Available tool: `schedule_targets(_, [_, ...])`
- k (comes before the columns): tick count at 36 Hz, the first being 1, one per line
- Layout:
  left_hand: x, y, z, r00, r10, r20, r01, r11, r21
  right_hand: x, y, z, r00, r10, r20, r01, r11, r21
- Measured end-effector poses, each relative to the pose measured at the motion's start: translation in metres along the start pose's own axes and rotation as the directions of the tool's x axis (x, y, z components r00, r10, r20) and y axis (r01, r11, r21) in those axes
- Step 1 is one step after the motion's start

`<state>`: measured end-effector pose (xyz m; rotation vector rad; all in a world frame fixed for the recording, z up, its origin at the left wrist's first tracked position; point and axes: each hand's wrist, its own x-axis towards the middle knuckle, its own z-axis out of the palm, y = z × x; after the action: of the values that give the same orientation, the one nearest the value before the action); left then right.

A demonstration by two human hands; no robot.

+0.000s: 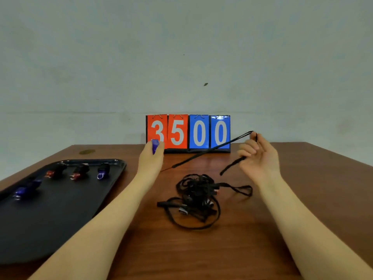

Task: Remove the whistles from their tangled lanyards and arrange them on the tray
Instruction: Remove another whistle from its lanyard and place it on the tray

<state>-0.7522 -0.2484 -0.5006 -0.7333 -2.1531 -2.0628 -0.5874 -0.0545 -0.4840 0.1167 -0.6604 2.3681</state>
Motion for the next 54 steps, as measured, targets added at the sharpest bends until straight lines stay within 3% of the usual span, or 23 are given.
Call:
schedule_targets(4, [-0.004, -0.008, 0.000, 0.994, 0.110, 0.022, -0.112, 0.978, 0.177, 0.002, -0.011, -0.005, 0.998, -0.059, -0.037, 0.060, 0.998, 0.016])
schedule_targets(7, [-0.003, -0.012, 0.003, 0.992, 0.103, 0.072, -0.116, 0.969, 0.219, 0.004, -0.007, -0.003, 0.994, -0.080, -0.078, 0.049, 0.941, -0.336])
schedule_targets(8, [-0.004, -0.012, 0.005, 0.991, 0.089, 0.096, -0.108, 0.969, 0.223, 0.005, -0.002, -0.002, 0.990, -0.104, -0.098, 0.035, 0.841, -0.540])
schedule_targets(10, [-0.005, -0.011, 0.010, 0.989, 0.069, 0.134, -0.097, 0.973, 0.212, 0.003, 0.009, 0.000, 0.981, -0.165, -0.103, -0.011, 0.482, -0.876])
schedule_targets(11, [-0.006, -0.009, 0.012, 0.986, 0.064, 0.152, -0.093, 0.977, 0.194, 0.002, 0.015, 0.000, 0.981, -0.183, -0.064, -0.006, 0.300, -0.954])
schedule_targets(14, [-0.011, -0.001, 0.017, 0.980, 0.051, 0.193, -0.076, 0.990, 0.122, -0.001, 0.025, -0.008, 0.977, -0.172, 0.127, 0.094, -0.187, -0.978])
schedule_targets(15, [-0.012, 0.001, 0.018, 0.981, 0.047, 0.189, -0.071, 0.991, 0.118, -0.002, 0.025, -0.012, 0.973, -0.167, 0.160, 0.106, -0.295, -0.950])
schedule_targets(17, [-0.014, 0.004, 0.019, 0.987, 0.046, 0.153, -0.063, 0.992, 0.109, 0.000, 0.023, -0.017, 0.967, -0.181, 0.179, 0.098, -0.386, -0.917])
schedule_targets(22, [-0.004, 0.002, 0.015, 0.999, 0.026, 0.047, -0.027, 0.999, 0.028, 0.005, 0.023, -0.024, 0.941, -0.285, 0.183, 0.077, -0.346, -0.935])
schedule_targets(26, [0.004, 0.005, 0.012, 0.985, -0.174, 0.007, 0.172, 0.968, -0.183, 0.008, 0.022, -0.027, 0.914, -0.361, 0.186, 0.075, -0.298, -0.951])
schedule_targets(29, [0.005, 0.009, 0.012, 0.957, -0.284, 0.053, 0.289, 0.930, -0.227, 0.008, 0.021, -0.024, 0.905, -0.378, 0.195, 0.092, -0.275, -0.957])
schedule_targets(35, [-0.011, 0.017, 0.008, 0.963, -0.181, 0.200, 0.230, 0.938, -0.258, 0.007, 0.030, -0.033, 0.957, -0.263, 0.122, 0.012, -0.386, -0.922])
schedule_targets(38, [-0.017, 0.024, 0.006, 0.955, -0.143, 0.259, 0.230, 0.909, -0.348, 0.004, 0.032, -0.025, 0.961, -0.254, 0.106, -0.060, -0.570, -0.820])
schedule_targets(39, [-0.018, 0.027, 0.005, 0.952, -0.129, 0.277, 0.231, 0.896, -0.378, 0.000, 0.034, -0.019, 0.962, -0.249, 0.116, -0.050, -0.574, -0.817])
schedule_targets(45, [-0.025, 0.043, 0.000, 0.943, -0.042, 0.331, 0.211, 0.844, -0.493, -0.029, 0.062, 0.015, 0.957, 0.060, 0.285, 0.291, -0.214, -0.933])
schedule_targets(48, [-0.028, 0.045, -0.001, 0.937, -0.032, 0.347, 0.208, 0.850, -0.483, -0.032, 0.082, 0.017, 0.917, 0.257, 0.303, 0.352, -0.172, -0.920])
schedule_targets(50, [-0.027, 0.044, -0.001, 0.937, -0.050, 0.346, 0.220, 0.854, -0.472, -0.035, 0.089, 0.018, 0.906, 0.276, 0.320, 0.366, -0.133, -0.921])
schedule_targets(54, [-0.021, 0.037, -0.004, 0.951, -0.056, 0.305, 0.200, 0.862, -0.466, -0.036, 0.083, 0.018, 0.947, 0.192, 0.257, 0.242, 0.098, -0.965])
